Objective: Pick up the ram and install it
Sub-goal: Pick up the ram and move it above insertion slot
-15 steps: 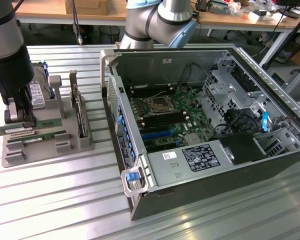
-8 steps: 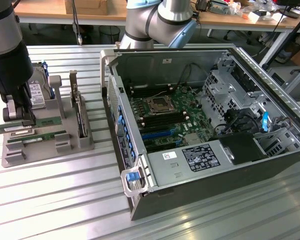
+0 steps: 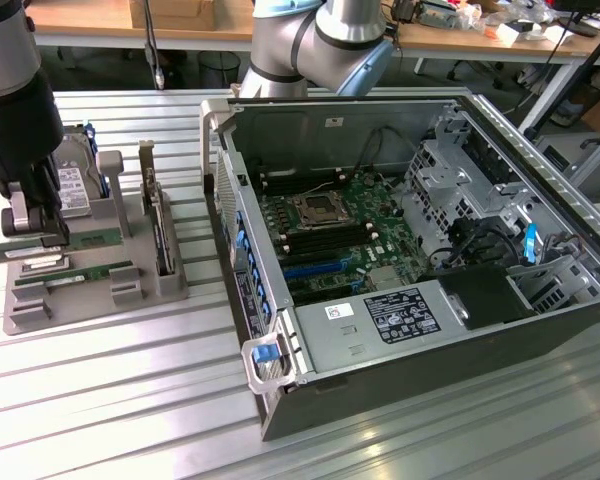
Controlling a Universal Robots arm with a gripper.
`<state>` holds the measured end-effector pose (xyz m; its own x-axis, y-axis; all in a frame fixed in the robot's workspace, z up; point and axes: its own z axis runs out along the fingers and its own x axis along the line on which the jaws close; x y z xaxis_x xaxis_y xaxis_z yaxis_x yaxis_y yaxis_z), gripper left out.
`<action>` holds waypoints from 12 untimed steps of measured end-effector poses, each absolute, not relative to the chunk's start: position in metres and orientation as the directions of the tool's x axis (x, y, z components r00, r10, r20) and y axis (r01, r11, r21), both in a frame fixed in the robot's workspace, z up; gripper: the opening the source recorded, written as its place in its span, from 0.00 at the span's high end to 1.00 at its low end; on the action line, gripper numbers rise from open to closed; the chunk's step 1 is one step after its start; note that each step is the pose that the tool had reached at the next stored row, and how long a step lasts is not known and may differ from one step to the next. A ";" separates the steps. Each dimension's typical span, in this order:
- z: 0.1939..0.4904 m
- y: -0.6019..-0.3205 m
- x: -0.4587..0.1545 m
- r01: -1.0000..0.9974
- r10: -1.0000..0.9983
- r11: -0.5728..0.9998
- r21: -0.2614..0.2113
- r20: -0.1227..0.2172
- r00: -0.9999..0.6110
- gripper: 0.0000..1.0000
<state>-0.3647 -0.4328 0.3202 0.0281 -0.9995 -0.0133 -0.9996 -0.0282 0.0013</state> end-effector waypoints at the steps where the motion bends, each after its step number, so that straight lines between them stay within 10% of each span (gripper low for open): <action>1: 0.321 -0.433 -0.365 -1.000 -1.000 -0.028 0.001 -0.013 0.028 0.88; 12: 0.331 -0.433 -0.365 -1.000 -1.000 -0.028 0.001 -0.013 0.028 0.88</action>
